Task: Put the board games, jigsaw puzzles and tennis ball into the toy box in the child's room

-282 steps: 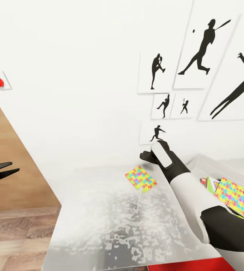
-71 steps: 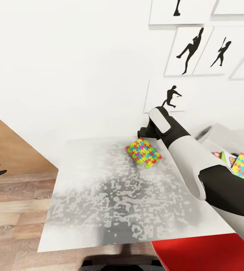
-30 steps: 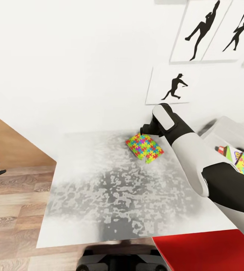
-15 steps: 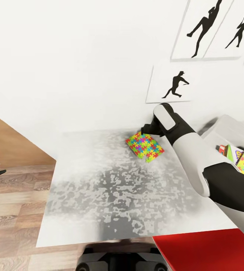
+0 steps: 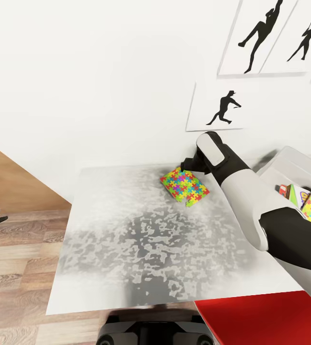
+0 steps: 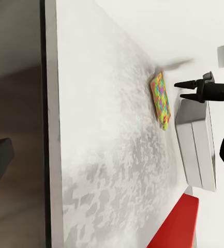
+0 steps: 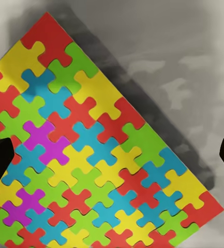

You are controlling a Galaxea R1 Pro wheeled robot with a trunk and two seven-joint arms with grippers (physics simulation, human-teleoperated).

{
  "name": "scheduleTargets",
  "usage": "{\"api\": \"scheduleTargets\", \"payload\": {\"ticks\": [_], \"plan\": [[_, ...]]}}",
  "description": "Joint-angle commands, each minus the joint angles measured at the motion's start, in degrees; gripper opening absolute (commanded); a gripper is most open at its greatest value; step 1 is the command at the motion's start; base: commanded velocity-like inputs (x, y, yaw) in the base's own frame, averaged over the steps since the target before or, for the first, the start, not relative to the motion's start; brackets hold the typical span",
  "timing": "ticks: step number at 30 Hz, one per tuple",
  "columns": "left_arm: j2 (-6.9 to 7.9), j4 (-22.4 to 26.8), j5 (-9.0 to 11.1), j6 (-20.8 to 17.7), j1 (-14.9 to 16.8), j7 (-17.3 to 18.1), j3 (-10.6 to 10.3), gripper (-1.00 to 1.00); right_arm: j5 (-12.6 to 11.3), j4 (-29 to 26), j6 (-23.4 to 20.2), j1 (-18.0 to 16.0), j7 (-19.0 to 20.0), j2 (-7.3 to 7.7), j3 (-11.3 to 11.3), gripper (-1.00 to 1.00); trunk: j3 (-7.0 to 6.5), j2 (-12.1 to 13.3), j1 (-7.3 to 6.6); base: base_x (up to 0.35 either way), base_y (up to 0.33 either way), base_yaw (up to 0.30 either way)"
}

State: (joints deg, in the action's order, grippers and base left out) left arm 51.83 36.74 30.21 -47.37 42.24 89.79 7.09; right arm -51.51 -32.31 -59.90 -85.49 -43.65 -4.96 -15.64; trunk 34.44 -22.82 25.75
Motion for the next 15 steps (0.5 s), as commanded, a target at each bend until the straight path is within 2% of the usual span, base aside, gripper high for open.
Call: {"api": "scheduleTargets", "payload": {"ticks": [1, 15], "plan": [[0.03, 0.00, 0.02, -0.61, 0.03, 0.21, -0.06, 1.00, -0.60, -0.03, -0.10, -0.05, -0.56, 0.03, -0.26, 1.00, 0.08, -0.10, 0.03, 0.000, 0.000, 0.000], [0.03, 0.00, 0.02, -0.57, 0.03, 0.21, -0.06, 1.00, -0.53, 0.17, -0.10, -0.02, -0.48, -0.04, -0.26, 1.00, 0.44, -0.10, 0.03, 0.000, 0.000, 0.000]]}}
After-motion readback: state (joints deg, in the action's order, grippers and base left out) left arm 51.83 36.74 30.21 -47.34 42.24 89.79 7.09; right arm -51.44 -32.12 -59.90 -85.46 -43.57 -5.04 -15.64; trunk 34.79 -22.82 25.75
